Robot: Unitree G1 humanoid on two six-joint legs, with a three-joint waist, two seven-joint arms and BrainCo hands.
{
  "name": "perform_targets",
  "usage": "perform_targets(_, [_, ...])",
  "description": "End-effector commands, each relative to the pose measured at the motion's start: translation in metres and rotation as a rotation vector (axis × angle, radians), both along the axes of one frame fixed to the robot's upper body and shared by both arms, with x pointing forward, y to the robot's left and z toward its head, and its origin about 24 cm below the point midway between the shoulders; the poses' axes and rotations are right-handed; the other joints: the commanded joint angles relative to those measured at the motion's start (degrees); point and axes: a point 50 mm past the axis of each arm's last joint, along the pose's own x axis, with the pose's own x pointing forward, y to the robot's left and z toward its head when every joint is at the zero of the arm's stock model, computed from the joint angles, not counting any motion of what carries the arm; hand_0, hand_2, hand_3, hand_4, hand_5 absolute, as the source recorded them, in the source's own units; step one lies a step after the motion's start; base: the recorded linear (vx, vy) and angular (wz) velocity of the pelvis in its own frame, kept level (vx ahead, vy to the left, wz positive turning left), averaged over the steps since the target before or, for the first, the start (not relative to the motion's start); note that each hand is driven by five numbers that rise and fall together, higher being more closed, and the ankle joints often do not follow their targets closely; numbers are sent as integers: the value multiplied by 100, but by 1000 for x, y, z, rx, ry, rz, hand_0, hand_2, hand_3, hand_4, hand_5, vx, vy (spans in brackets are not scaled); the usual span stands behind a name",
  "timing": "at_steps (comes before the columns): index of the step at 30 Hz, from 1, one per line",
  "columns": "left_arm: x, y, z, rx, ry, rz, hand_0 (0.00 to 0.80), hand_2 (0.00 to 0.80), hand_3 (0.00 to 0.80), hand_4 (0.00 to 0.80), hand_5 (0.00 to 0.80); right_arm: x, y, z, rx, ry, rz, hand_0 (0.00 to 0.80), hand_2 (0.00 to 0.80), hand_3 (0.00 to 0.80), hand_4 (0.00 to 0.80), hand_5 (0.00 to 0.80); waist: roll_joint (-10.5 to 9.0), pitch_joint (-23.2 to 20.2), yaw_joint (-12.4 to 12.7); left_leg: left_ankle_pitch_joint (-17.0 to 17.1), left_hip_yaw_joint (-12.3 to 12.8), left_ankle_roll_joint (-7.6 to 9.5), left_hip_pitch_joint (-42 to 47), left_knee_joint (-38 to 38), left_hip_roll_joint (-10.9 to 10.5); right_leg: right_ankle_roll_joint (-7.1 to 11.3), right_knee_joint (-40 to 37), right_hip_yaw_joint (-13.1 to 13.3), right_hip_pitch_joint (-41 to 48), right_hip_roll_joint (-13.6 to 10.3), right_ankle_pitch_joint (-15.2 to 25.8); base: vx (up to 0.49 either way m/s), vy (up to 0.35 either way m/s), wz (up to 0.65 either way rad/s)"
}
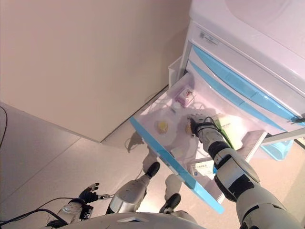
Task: Open the drawer and pick up the medicine
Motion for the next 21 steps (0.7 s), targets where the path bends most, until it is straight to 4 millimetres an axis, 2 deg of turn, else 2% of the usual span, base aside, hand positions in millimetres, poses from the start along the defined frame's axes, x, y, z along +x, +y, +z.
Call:
perform_targets(1, [-6,-4,-3,22,27,-56,0,0,0,0,0,3,-15,13,-17,-124,-26,0,0,0,0,0,181,-104,30,-631,227,142,52,60,-182,163,750,122,-410,-284,-96,0,0,0])
perform_targets(8, [-7,-5,-4,11,16,-47,0,0,0,0,0,5,-15,18,-22,-163,-13,0,0,0,0,0,262,-50,-22,-636,263,163,31,68,-196,186,801,138,-468,-320,-96,0,0,0])
perform_targets(21, [-2,-6,-2,12,3,-62,0,0,0,0,0,2,-16,13,-33,-134,-22,0,0,0,0,0,254,-29,-11,-649,292,180,54,70,-192,199,824,131,-456,-332,-93,0,0,0])
